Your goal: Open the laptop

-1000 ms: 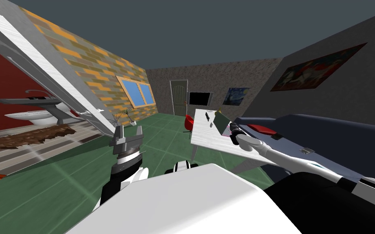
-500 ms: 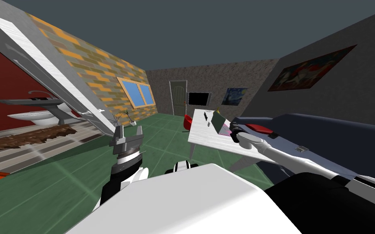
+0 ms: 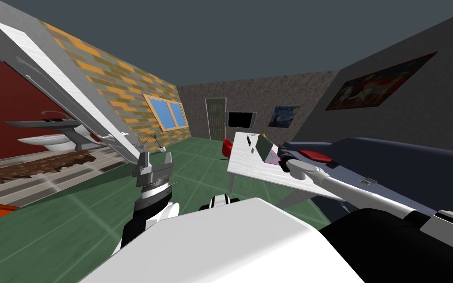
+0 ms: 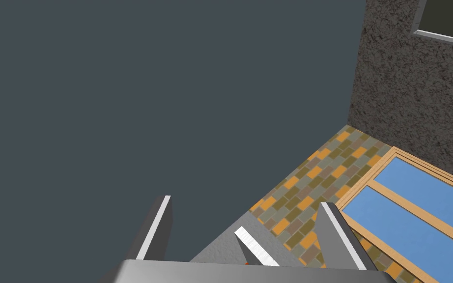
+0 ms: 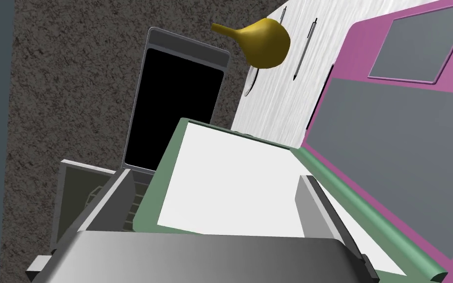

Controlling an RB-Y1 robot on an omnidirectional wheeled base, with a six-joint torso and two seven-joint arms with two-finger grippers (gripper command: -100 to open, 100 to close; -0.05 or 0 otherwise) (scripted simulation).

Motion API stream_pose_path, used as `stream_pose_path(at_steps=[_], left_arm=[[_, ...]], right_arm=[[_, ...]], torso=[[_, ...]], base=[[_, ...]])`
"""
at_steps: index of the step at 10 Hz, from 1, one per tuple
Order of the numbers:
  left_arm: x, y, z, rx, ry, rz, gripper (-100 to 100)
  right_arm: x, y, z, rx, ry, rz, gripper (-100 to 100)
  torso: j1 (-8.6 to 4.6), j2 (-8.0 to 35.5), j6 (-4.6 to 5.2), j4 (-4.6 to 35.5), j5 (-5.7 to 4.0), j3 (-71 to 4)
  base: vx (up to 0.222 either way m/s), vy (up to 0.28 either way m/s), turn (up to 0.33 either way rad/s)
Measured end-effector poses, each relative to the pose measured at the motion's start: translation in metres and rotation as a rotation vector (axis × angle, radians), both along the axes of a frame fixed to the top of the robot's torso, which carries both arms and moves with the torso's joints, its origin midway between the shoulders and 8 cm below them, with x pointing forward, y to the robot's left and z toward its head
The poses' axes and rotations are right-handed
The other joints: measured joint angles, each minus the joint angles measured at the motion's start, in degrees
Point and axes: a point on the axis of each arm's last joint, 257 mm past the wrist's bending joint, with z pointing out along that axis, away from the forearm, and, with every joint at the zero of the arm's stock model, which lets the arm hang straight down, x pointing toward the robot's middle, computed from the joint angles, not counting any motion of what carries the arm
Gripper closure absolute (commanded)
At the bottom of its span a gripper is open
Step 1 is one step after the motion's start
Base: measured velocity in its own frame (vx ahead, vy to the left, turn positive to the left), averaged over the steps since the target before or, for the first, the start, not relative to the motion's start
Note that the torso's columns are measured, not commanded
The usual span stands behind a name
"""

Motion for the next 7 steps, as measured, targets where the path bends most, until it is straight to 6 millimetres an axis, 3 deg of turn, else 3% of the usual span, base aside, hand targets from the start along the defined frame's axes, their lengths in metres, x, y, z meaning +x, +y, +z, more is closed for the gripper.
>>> stream_pose_path(at_steps=[7], left_arm=[[0.000,0.000,0.000,0.000,0.000,0.000,0]], right_arm=[[0.003,0.015,0.022,-0.223,0.094,0.038,-100]], torso=[[-0.10,0.09,0.01,0.03,-0.03,0.06]], base=[[0.033,0.024,0.023]])
